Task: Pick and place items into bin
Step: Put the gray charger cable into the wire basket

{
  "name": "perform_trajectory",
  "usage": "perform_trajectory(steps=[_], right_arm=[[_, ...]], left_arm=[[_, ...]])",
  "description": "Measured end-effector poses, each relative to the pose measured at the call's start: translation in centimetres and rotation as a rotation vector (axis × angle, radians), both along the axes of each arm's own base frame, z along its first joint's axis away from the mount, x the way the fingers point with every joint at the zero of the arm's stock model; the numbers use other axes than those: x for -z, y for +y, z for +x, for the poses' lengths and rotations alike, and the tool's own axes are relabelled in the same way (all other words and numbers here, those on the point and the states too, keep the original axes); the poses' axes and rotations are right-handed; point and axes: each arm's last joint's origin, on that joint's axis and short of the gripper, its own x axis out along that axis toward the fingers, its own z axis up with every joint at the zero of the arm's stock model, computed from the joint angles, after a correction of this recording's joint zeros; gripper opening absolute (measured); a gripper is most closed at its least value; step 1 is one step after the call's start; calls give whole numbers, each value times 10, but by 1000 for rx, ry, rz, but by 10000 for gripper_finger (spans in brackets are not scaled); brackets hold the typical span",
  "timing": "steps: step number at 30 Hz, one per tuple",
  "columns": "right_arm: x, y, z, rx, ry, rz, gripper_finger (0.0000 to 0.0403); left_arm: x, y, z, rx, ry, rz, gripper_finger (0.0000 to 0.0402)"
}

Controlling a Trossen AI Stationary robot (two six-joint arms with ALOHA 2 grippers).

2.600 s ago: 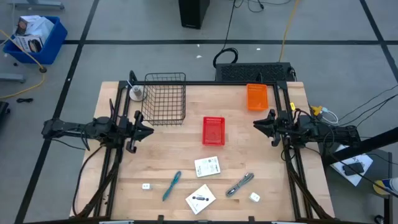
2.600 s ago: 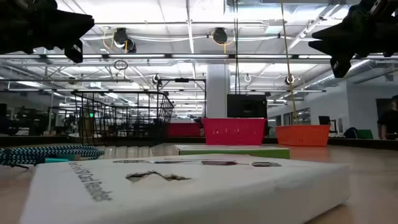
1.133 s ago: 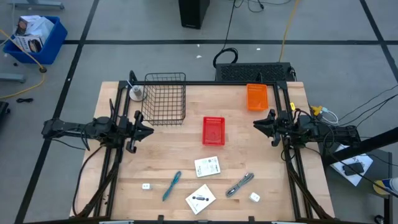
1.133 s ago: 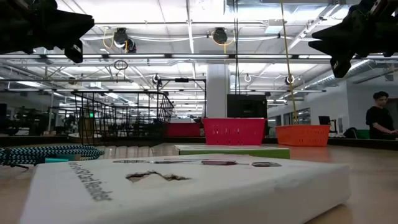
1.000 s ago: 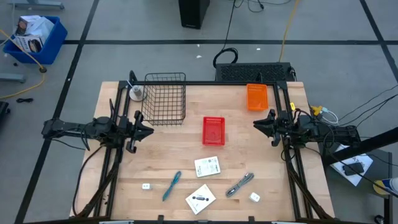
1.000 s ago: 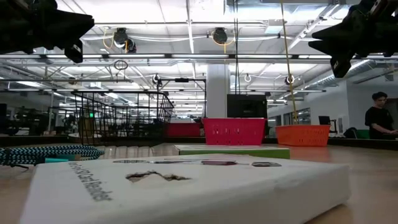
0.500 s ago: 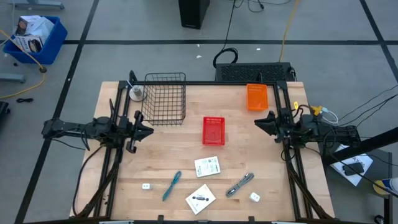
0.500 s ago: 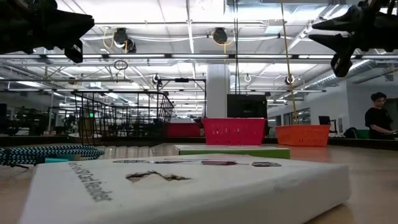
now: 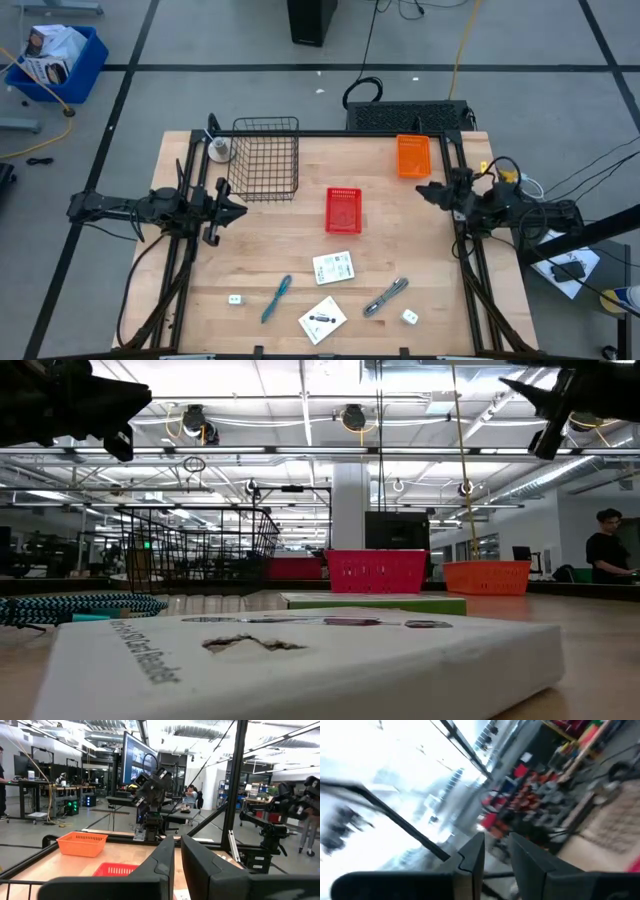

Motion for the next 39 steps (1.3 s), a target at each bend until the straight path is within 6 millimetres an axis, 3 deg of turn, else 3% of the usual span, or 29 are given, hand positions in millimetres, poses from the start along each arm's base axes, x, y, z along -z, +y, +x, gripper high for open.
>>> perform_trajectory(steps=[8, 13, 16, 18, 21, 24, 26, 31, 35, 39], right_arm=[[-21, 1, 12, -36, -214, 30, 84], [-18, 10, 43, -226, -47, 13, 84], [-32, 22, 70, -290, 47, -88, 84], [-44, 32, 88, -329, 79, -210, 84], [-64, 45, 117, -440, 147, -341, 84], [-71, 54, 139, -585, 344, -408, 84], [-70, 62, 148, -702, 499, -465, 84], [-56, 79, 146, -933, 798, -598, 84], [-42, 92, 136, -1062, 882, -686, 93], [-24, 104, 131, -1116, 944, -726, 127]], left_arm=[[0, 5, 0, -176, -2, 42, 37], [0, 6, 0, -217, 1, 42, 37], [-1, 7, -1, -239, -4, 17, 37], [-4, 7, -1, -209, -42, -95, 37], [-12, 7, -4, -104, -146, -438, 37], [-19, 6, -7, 45, -231, -754, 37], [-20, 6, -7, 89, -237, -870, 37], [-20, 6, -7, 95, -237, -883, 37], [-20, 6, -7, 92, -234, -880, 37], [-18, 6, -6, 84, -217, -878, 37]])
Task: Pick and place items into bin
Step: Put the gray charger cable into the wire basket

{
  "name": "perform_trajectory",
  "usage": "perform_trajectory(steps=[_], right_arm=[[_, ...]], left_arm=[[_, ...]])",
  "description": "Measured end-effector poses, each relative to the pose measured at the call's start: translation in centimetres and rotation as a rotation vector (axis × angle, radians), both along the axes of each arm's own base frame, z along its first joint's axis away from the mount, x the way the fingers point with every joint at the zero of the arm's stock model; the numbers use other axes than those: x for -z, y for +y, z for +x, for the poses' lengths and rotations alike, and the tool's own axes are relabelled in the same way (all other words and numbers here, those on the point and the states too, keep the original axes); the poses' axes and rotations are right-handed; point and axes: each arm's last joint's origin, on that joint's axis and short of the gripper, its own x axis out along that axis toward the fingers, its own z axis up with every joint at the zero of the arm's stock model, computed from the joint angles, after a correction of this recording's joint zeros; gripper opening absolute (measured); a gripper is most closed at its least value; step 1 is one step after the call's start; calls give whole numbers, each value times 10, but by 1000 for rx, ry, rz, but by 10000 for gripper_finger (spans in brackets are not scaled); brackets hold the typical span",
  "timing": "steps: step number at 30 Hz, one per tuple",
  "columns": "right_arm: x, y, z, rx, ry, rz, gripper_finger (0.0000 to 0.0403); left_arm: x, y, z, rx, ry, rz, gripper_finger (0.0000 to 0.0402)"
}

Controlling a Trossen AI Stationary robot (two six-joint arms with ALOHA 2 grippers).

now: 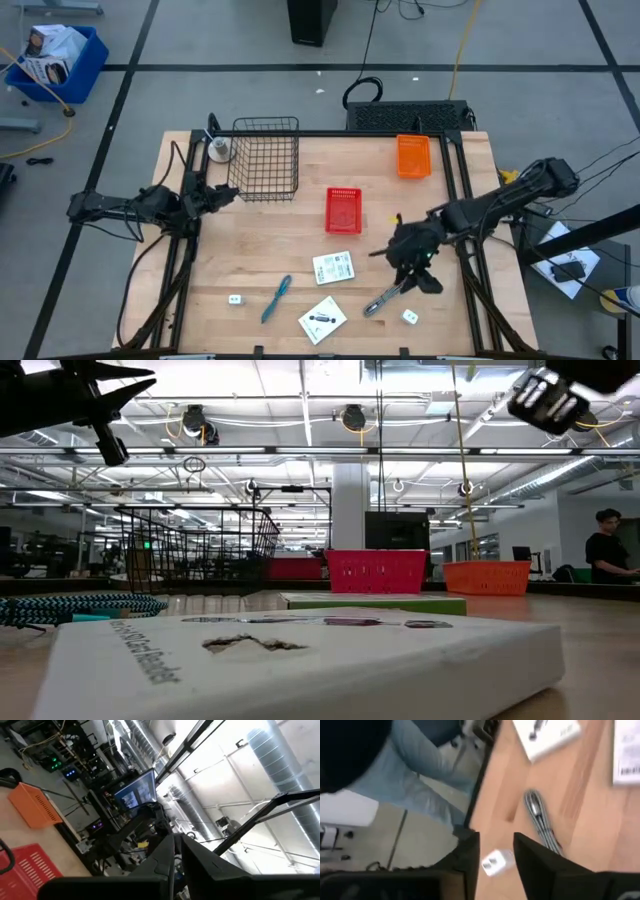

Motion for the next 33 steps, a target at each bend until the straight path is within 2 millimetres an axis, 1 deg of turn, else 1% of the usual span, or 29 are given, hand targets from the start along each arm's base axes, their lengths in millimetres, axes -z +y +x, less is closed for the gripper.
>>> perform_trajectory(steps=[2, 5, 8, 12, 15, 19, 25, 33], right_arm=[[9, 4, 0, -2, 0, -62, 150], [23, 7, 1, 18, -32, -210, 184], [42, 7, 0, 35, -18, -337, 211], [64, 11, -6, 7, 52, -350, 232], [73, 16, -11, -26, 80, -329, 235], [76, 24, -15, -69, 65, -334, 228], [88, 33, -16, -91, 44, -448, 223], [113, 39, -11, -84, 150, -487, 214]], left_arm=[[0, 0, 0, 0, 1, 0, 37], [0, 0, 0, 0, 4, 0, 37], [1, 0, 0, 1, 7, -2, 37], [1, 0, 0, 6, 4, -13, 37], [1, 0, 0, 6, 3, -15, 37], [1, 0, 0, 5, 5, -13, 37], [1, 0, 0, -2, 10, -9, 37], [1, 0, 0, -4, 11, -9, 37]])
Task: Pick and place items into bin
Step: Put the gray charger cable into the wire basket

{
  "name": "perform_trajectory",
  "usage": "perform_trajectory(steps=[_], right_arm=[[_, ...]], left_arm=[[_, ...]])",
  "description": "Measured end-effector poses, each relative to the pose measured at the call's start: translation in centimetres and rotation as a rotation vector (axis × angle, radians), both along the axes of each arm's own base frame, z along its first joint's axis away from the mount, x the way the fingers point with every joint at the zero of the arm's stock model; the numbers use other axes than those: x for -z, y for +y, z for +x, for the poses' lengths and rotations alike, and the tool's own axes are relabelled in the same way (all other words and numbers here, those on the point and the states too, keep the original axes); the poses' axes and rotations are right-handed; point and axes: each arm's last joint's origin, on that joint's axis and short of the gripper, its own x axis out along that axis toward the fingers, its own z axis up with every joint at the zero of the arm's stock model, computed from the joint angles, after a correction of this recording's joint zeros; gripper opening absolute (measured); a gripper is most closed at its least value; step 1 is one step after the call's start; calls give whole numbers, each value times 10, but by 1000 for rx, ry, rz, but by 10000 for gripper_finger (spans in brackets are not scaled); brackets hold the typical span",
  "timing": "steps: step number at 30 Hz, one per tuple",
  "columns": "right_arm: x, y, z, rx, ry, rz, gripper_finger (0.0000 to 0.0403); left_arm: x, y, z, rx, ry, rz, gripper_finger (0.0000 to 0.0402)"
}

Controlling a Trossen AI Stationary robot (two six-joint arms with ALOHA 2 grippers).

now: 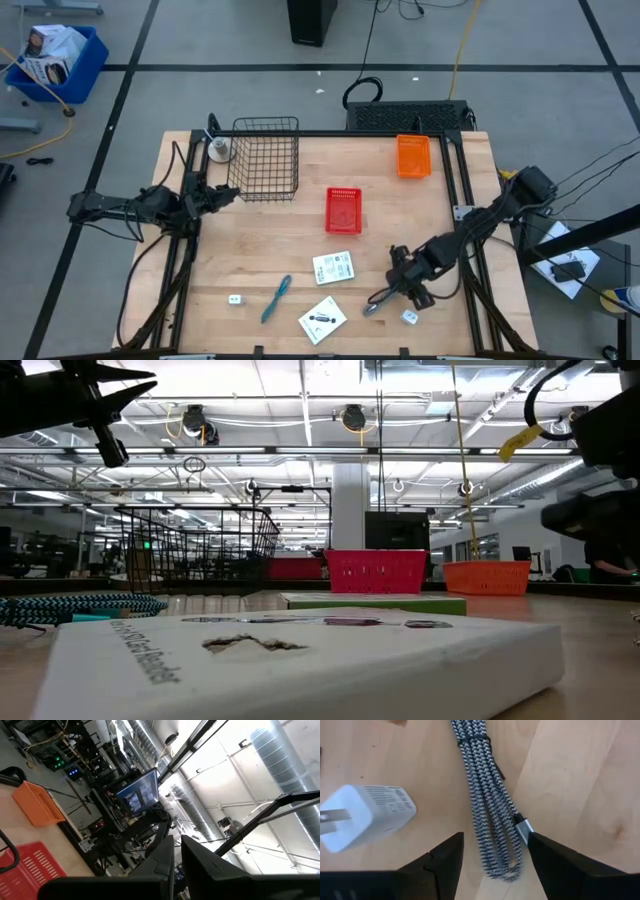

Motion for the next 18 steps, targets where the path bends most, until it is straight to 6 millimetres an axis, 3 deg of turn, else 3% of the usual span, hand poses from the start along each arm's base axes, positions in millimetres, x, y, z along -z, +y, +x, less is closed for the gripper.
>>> perform_trajectory(steps=[6, 16, 18], right_arm=[[5, 1, 2, 30, 17, -8, 179], [13, -3, -3, 78, 57, -9, 16], [15, -4, -5, 115, 78, -7, 8]], left_arm=[[0, 0, 0, 11, -4, -27, 37], [0, 0, 0, 13, -6, -32, 37], [0, 0, 0, 13, -6, -32, 37]])
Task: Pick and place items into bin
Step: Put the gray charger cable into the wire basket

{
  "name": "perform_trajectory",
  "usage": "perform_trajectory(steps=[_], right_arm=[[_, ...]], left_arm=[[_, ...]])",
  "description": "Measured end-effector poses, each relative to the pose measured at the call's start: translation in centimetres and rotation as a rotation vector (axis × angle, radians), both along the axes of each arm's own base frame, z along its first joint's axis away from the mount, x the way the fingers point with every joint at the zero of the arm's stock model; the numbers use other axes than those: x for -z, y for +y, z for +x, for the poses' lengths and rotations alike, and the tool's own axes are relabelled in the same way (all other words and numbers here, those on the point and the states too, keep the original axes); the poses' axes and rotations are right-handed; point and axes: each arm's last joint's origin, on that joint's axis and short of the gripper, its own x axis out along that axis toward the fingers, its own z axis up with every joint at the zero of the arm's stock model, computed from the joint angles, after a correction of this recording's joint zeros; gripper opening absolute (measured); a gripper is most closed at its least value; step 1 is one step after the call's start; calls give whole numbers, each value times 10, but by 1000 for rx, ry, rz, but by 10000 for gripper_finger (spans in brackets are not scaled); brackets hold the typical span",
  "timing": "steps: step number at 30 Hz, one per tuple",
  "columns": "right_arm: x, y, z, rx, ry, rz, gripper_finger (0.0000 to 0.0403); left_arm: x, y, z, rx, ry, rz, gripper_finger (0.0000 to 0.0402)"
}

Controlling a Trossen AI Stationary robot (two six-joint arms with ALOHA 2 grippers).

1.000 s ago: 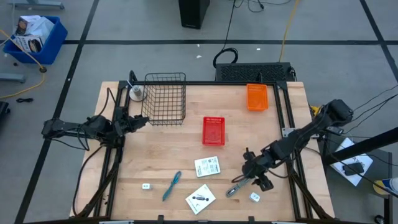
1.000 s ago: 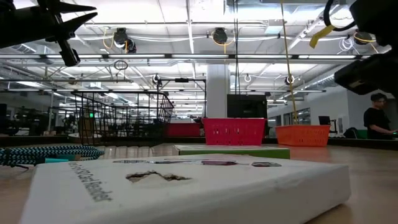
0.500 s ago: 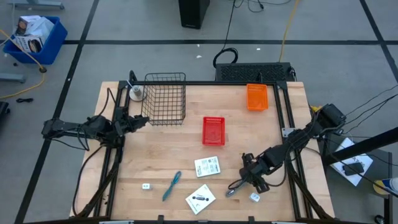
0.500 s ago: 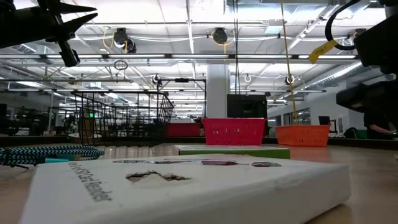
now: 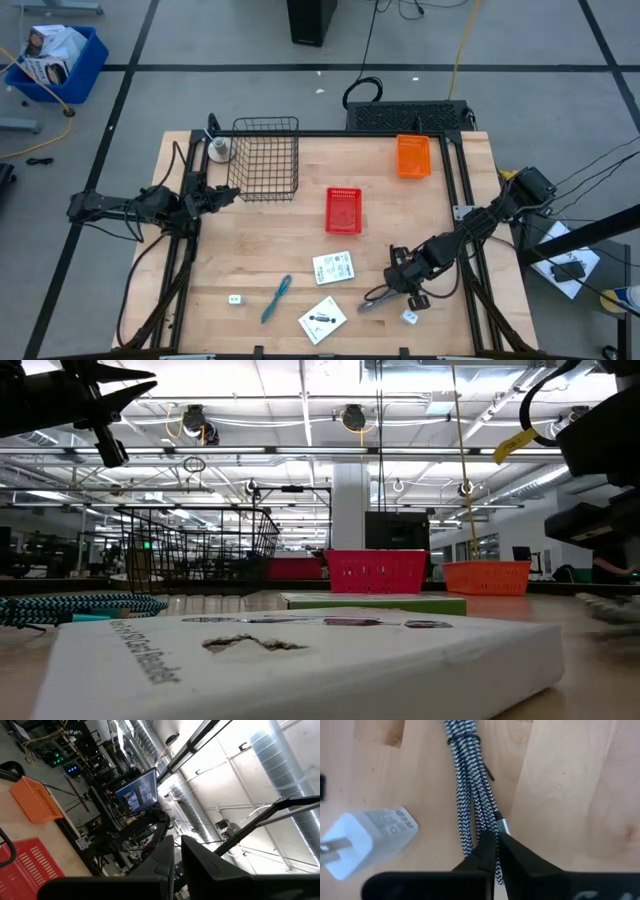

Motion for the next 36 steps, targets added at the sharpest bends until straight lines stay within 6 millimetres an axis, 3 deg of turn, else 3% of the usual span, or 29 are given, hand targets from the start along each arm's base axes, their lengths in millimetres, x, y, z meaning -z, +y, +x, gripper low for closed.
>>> perform_trajectory(steps=[11, 16, 29, 36], right_arm=[[-20, -7, -4, 151, -24, 77, 2], [-44, -17, -1, 227, -153, 120, 1], [-106, -67, 24, 589, -648, 293, 0], [-128, -80, 41, 683, -873, 442, 0]], left_arm=[[0, 0, 0, -6, 3, 14, 37], [0, 0, 0, 21, -12, -48, 37], [-14, 0, -7, 47, -179, -102, 37], [-8, 0, 1, 60, -105, -141, 52]])
